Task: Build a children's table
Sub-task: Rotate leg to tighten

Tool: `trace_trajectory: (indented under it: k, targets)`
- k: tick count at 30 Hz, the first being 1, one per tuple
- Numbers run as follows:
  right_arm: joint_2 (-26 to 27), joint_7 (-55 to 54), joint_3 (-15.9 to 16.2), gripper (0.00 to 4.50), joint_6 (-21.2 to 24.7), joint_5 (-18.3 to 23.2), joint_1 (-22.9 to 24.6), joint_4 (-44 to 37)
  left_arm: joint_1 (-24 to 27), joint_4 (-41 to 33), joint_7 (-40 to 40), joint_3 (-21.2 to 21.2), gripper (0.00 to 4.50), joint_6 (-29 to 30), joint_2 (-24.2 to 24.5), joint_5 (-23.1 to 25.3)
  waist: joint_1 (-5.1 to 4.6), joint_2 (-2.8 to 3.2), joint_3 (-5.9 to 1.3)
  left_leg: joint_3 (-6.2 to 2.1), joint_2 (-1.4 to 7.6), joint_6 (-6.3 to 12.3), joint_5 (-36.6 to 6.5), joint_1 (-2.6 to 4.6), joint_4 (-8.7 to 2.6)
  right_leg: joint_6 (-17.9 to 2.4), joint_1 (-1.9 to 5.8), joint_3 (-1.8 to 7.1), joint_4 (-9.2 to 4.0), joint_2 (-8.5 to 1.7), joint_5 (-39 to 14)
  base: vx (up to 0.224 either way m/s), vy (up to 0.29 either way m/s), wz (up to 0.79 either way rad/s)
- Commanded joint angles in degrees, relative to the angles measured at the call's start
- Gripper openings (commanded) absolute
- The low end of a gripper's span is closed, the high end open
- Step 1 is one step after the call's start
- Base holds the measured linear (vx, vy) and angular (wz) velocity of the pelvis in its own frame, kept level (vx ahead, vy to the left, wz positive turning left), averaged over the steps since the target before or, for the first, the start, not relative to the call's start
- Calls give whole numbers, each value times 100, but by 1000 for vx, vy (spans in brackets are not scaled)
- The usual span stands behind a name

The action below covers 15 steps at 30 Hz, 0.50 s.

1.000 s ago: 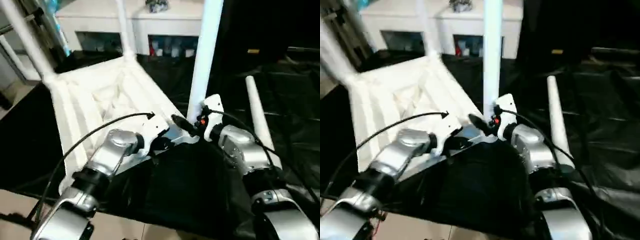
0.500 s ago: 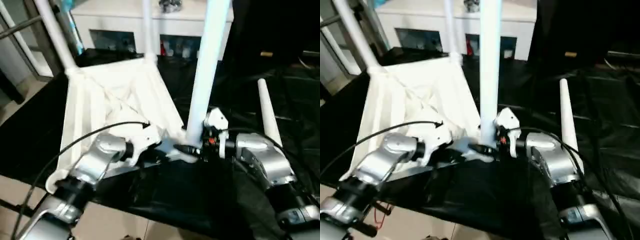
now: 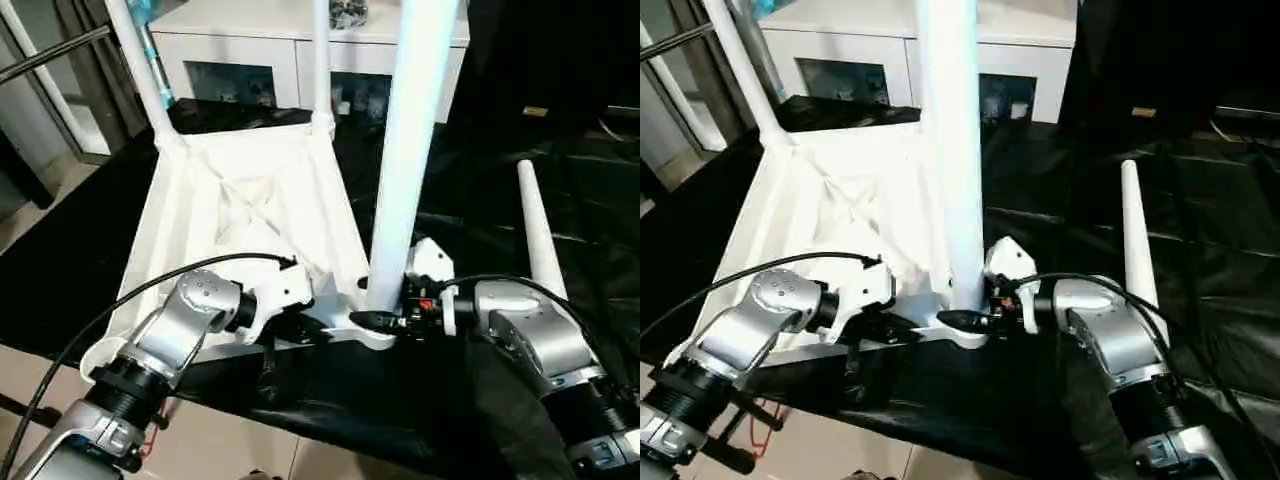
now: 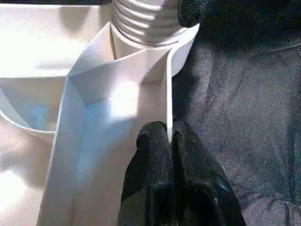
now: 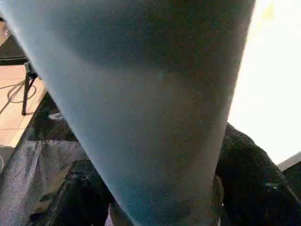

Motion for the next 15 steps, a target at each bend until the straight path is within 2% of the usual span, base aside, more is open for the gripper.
trace_trajectory:
  k: [1, 4, 6, 7, 8, 10, 11, 12, 14, 15]
  targets:
    - [66, -96, 154, 258, 122, -95, 93, 16, 15, -183, -175, -128, 0, -26, -88, -93, -13, -64, -337, -123, 307, 281, -1293, 114, -358, -1284, 263, 222, -326, -291, -1140, 0, 0, 0]
    - [329, -430, -109, 258, 327, 113, 150, 214, -8, -92, 45, -46, 0, 100, -229, -121, -17, -70, -333, -118, 303, 331, -1257, 109, -352, -1322, 259, 222, -324, -294, -1124, 0, 0, 0]
    - [670, -1029, -439, 257, 429, 223, 97, 612, -117, 111, 483, 101, 0, 303, -480, -112, -39, -79, -323, -126, 300, 241, -1435, 110, -362, -1282, 251, 217, -354, -304, -1446, 0, 0, 0]
    - [670, -1029, -439, 257, 429, 223, 97, 612, -117, 111, 483, 101, 0, 303, -480, -112, -55, -78, -310, -124, 295, 205, -1495, 114, -366, -1268, 238, 218, -365, -299, -1541, 0, 0, 0]
    - [942, -1524, -650, 257, 442, 251, 9, 977, -268, 361, 969, 263, 0, 452, -750, -76, -88, -77, -295, -144, 288, 83, -1703, 120, -385, -1184, 237, 211, -393, -304, -1859, 0, 0, 0]
    - [1231, -2025, -808, 257, 421, 241, -102, 1362, -442, 652, 1473, 395, 0, 567, -1007, 6, -123, -69, -280, -164, 281, -11, -1906, 136, -398, -1114, 222, 197, -416, -302, -2126, 0, 0, 0]
    - [1412, -2332, -899, 257, 381, 231, -170, 1576, -539, 816, 1752, 455, 0, 621, -1140, 66, -186, -78, -264, -163, 269, -71, -2091, 144, -395, -1057, 195, 197, -435, -302, -2334, 0, 0, 0]
    - [1518, -2513, -942, 257, 369, 220, -223, 1716, -600, 912, 1921, 495, 0, 668, -1222, 94, -215, -79, -259, -193, 255, -124, -2252, 141, -399, -954, 211, 173, -476, -314, -2604, -56, 22, -9]
    - [1832, -3191, -951, 256, 228, -6, -454, 2277, -834, 1248, 2587, 659, 0, 894, -1542, 182, -264, -78, -255, -208, 245, -151, -2341, 128, -405, -856, 208, 165, -497, -316, -2725, 0, 0, 0]
    - [1893, -3356, -939, 256, 180, -75, -511, 2409, -889, 1328, 2751, 690, 0, 944, -1611, 213, -297, -79, -241, -219, 230, -161, -2515, 163, -399, -797, 180, 142, -530, -313, -2953, 0, 0, 0]
